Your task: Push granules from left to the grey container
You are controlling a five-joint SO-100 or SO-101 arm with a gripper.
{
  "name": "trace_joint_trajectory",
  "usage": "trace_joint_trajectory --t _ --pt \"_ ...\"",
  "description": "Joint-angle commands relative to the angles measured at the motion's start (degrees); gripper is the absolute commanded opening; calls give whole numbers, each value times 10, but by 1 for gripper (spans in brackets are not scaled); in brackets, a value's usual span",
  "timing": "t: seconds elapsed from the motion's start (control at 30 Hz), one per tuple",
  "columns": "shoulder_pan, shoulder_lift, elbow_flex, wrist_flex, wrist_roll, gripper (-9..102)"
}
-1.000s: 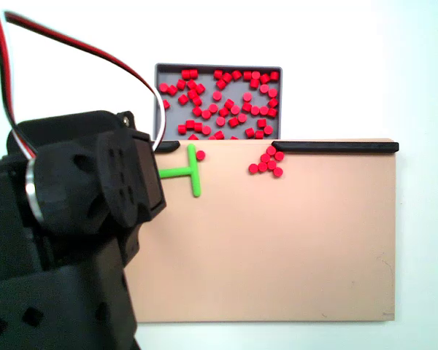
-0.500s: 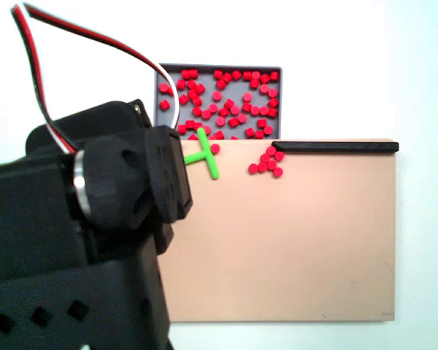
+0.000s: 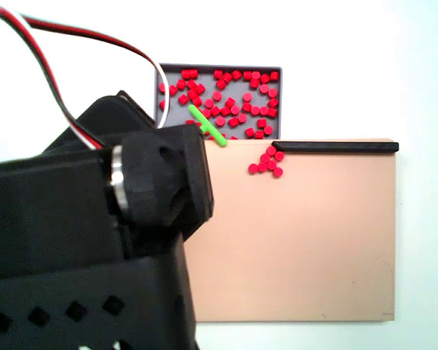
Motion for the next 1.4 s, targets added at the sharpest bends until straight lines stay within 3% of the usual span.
trace_joint_trajectory --t 0.0,0.17,0.5,0.87,1.03,1.37 --pt "8 69 -5 19 -44 0" --pt "-4 163 41 50 -98 0" --pt "-11 425 329 49 -258 0" --pt "49 628 609 19 -474 0" --pt "61 676 661 16 -538 0" --pt "67 685 672 15 -556 0"
